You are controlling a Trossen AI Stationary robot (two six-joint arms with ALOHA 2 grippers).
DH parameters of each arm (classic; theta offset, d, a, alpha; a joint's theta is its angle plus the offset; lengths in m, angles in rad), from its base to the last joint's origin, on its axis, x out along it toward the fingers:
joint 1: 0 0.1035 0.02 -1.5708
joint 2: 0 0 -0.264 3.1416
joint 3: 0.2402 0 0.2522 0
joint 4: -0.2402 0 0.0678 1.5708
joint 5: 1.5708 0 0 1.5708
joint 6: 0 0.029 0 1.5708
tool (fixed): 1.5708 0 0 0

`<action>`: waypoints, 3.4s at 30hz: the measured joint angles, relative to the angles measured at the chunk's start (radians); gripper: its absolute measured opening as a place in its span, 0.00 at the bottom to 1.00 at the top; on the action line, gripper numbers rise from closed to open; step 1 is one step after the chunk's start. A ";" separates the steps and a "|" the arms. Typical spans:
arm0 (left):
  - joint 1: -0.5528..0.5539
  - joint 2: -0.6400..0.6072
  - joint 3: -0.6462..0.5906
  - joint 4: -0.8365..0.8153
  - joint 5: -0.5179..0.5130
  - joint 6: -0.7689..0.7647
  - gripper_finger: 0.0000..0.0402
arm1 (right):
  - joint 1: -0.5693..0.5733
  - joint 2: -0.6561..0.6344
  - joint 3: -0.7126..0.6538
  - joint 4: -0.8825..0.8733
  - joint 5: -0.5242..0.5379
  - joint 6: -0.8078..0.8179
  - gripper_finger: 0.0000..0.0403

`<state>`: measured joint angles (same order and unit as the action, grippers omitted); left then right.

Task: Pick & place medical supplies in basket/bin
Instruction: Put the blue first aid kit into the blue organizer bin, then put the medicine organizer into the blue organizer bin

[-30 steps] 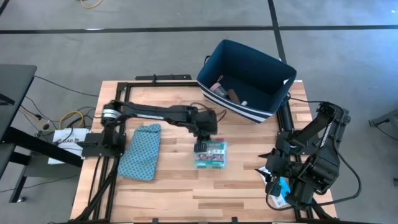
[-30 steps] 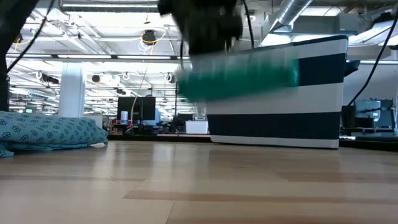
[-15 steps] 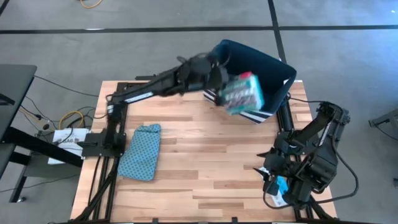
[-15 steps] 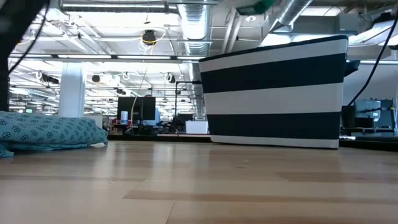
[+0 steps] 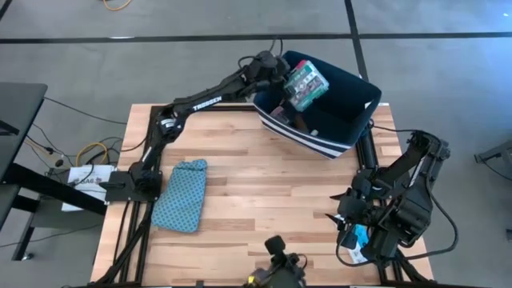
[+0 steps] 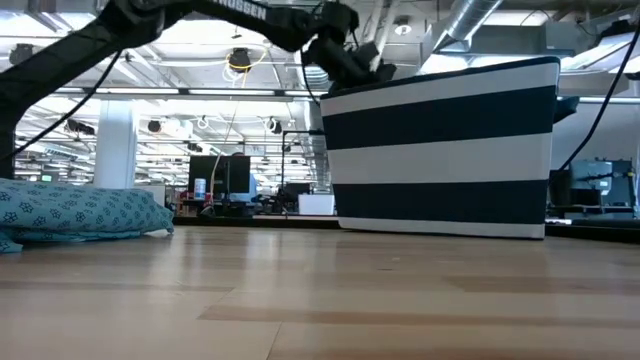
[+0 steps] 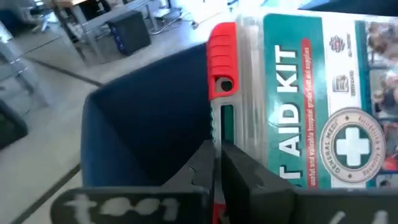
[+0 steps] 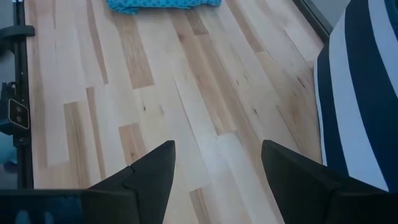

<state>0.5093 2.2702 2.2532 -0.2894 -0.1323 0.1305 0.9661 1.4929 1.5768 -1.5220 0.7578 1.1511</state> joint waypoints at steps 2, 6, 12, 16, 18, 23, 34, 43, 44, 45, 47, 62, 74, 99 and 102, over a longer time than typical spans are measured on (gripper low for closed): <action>0.011 0.030 0.001 -0.012 0.001 0.000 0.00 | 0.000 0.000 0.000 -0.001 0.000 0.000 0.58; 0.015 0.066 0.000 -0.027 0.023 0.048 0.05 | 0.000 0.000 0.000 -0.001 0.000 0.001 0.58; 0.000 0.070 0.016 -0.047 0.032 0.129 0.18 | 0.000 0.000 0.000 0.001 -0.001 0.037 0.58; -0.013 0.074 0.083 -0.071 0.032 0.130 0.26 | 0.000 0.000 0.000 0.002 -0.001 0.037 0.58; -0.025 0.060 0.101 -0.047 0.029 0.131 0.29 | 0.000 0.000 0.000 0.001 -0.001 0.037 0.58; -0.049 -0.035 0.101 -0.068 0.017 0.149 0.31 | -0.008 0.000 0.000 0.009 -0.098 0.134 0.58; -0.119 -0.281 0.098 -0.222 0.135 0.126 0.31 | -0.007 0.148 0.000 -0.011 -0.577 0.585 0.58; -0.203 -0.491 0.099 -0.447 0.180 0.108 0.31 | 0.150 0.320 0.000 0.017 -0.589 0.923 0.55; -0.215 -0.508 0.099 -0.481 0.180 0.097 0.31 | 0.168 0.328 0.000 0.026 -0.575 0.950 0.54; -0.228 -0.524 0.099 -0.505 0.178 0.090 0.31 | 0.183 0.337 0.000 0.033 -0.569 0.972 0.52; -0.257 -0.550 0.099 -0.560 0.175 0.081 0.31 | 0.210 0.353 -0.013 0.038 -0.567 1.009 0.50; -0.407 -0.597 0.098 -0.569 -0.010 0.134 0.31 | 0.188 -0.037 -0.718 0.589 -0.593 1.038 0.45; -0.407 -0.552 0.098 -0.766 -0.008 0.120 0.31 | -0.037 -0.138 -0.896 0.741 -0.560 0.742 0.36; -0.624 -0.326 0.098 -1.049 -0.290 0.019 0.08 | -0.215 -0.511 -0.900 0.723 -0.376 0.217 0.40; -0.650 -0.358 0.098 -1.152 -0.356 -0.096 0.01 | -0.137 -0.539 -0.900 0.711 -0.324 0.261 0.43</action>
<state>-0.1411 1.9118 2.3509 -1.4409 -0.4878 0.0342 0.8289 0.9535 0.6773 -0.8108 0.4341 1.4124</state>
